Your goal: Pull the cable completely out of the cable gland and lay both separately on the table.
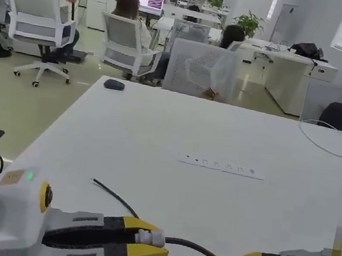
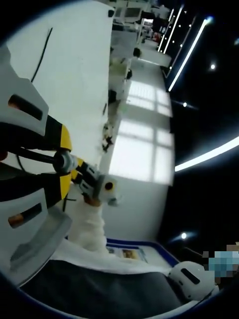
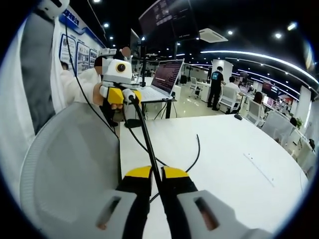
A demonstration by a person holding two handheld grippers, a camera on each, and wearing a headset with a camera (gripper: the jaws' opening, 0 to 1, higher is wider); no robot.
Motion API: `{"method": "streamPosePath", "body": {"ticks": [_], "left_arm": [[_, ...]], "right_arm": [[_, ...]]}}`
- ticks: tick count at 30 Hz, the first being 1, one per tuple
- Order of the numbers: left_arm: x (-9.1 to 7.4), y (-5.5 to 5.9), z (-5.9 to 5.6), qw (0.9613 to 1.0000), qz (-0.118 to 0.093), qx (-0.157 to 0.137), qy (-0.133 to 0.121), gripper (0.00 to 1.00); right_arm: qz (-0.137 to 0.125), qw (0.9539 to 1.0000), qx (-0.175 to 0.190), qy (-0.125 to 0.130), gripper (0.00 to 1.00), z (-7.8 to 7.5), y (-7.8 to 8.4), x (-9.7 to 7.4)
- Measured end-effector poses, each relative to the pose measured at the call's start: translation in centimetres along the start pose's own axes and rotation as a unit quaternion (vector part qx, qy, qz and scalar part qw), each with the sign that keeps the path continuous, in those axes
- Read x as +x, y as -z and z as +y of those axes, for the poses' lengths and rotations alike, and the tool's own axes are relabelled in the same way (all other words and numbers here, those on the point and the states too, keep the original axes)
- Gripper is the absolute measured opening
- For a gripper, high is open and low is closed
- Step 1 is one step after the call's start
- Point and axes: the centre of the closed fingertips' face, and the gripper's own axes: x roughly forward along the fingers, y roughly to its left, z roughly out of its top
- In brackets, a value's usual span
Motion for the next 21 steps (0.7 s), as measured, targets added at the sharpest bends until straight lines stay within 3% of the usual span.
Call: {"method": "streamPosePath", "body": {"ticks": [13,16,21], "left_arm": [[0.3,0.7,-0.2,0.9997,0.021,0.009,0.0,0.17],[0.2,0.7,0.0,0.9997,0.021,0.009,-0.003,0.17],[0.3,0.9,-0.1,0.9996,0.025,0.01,-0.002,0.17]], "right_arm": [[0.039,0.9991,-0.001,0.018,0.1,-0.5,0.2,-0.2],[0.03,0.9992,-0.018,0.02,0.13,-0.3,-1.2,-0.3],[0.007,0.9978,-0.066,0.001,0.18,1.3,-4.5,0.9]]}}
